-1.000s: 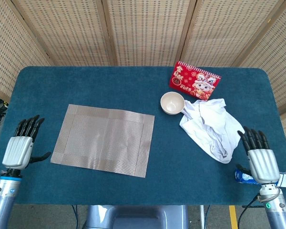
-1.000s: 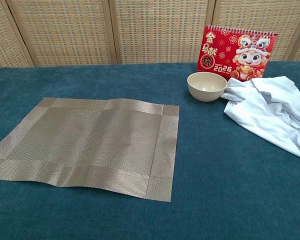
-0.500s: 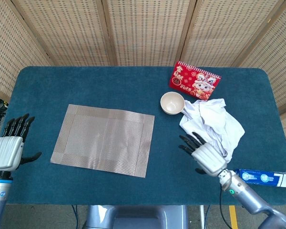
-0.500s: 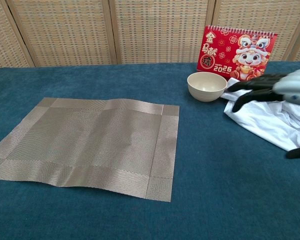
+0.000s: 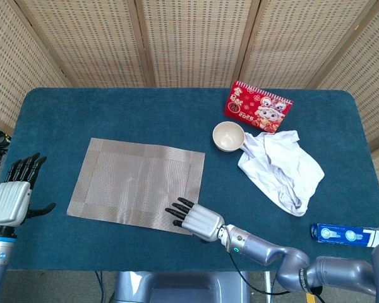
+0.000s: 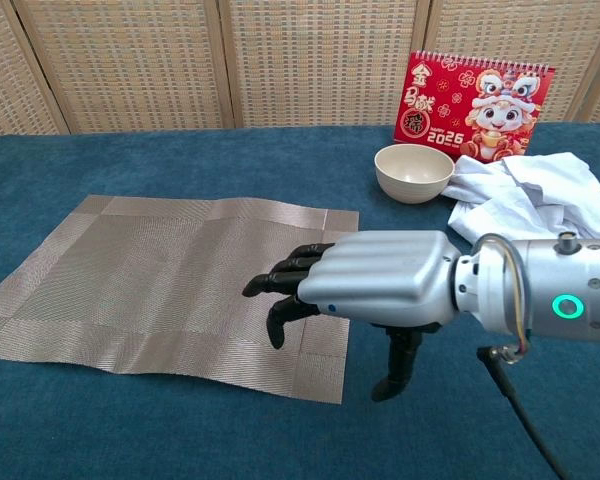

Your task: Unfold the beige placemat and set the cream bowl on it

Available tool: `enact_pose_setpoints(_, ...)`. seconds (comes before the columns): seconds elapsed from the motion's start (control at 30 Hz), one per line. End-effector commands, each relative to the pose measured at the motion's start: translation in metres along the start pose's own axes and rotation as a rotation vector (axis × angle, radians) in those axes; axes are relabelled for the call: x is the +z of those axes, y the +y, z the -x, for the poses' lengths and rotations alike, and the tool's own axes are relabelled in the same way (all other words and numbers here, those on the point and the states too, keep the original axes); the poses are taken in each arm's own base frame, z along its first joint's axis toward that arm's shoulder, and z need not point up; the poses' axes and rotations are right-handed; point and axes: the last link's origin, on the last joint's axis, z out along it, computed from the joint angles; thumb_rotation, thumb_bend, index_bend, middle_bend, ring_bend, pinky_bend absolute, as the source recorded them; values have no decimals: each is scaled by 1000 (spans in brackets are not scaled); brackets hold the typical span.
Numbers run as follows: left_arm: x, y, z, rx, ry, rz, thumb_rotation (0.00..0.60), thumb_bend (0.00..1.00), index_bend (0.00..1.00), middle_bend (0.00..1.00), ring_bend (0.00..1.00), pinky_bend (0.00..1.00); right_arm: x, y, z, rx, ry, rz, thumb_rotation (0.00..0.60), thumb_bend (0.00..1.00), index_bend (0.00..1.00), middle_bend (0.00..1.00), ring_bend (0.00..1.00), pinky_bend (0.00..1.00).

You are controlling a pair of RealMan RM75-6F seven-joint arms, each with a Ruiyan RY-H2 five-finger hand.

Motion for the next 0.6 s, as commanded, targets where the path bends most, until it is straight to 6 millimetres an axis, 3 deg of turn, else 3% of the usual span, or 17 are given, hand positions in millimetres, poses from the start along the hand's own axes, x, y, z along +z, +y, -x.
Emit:
enact_pose_setpoints(0.03, 0, 0, 1, 1, -3, 3, 600, 0, 0, 0, 0, 0, 9, -3, 1, -7, 1, -5, 600, 58, 310, 0, 0, 0)
enact_pose_setpoints(0.2, 1, 0, 1, 2, -2, 3, 600, 0, 0, 0, 0, 0, 20, -7, 4, -16, -1, -7, 600, 134, 320, 0, 0, 0)
enact_pose_setpoints(0.6, 4, -4, 1, -8, -13, 1, 600, 0, 0, 0, 0, 0, 30, -4, 27, 1, -4, 34, 600, 141, 326, 0, 0, 0)
